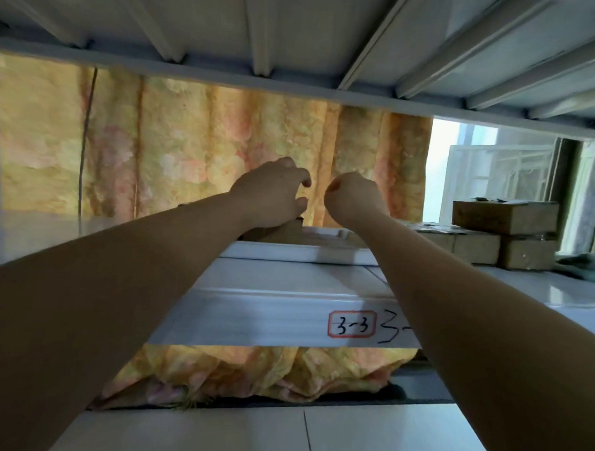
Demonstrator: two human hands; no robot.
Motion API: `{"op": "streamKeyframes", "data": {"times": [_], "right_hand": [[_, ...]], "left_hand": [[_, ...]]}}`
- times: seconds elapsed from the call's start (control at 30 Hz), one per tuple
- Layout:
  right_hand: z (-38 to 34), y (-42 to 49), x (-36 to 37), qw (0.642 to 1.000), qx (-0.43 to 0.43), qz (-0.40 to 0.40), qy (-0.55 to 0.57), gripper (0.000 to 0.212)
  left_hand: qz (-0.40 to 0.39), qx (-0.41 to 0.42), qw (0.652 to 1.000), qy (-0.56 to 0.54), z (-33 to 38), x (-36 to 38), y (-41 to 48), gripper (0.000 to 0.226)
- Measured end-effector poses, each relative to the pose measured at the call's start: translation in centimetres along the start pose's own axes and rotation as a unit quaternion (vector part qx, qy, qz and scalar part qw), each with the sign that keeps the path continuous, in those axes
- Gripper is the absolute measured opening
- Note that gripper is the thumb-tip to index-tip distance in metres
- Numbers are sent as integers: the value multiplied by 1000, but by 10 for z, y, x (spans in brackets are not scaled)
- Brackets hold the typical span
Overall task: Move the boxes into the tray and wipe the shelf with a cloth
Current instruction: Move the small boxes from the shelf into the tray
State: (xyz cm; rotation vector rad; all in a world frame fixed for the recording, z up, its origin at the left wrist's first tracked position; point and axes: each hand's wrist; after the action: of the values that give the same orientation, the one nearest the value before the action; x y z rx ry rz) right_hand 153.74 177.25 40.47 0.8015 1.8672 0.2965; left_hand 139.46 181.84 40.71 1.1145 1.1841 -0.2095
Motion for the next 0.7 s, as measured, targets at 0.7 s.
{"op": "streamKeyframes", "data": {"times": [0.7], "right_hand": [[278,52,-142,964,-8,143,-223,52]], "left_hand": [[-18,-218,975,-32,245,93,142,12]]}}
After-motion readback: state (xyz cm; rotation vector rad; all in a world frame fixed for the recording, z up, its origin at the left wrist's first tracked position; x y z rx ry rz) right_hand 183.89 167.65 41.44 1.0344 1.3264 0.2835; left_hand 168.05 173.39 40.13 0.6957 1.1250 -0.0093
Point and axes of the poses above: each hand's wrist, its own y-axis towards the middle knuckle, its own x-axis out of the palm, z = x × y, and after that the axes turned 7 degrees about -z, right-handed
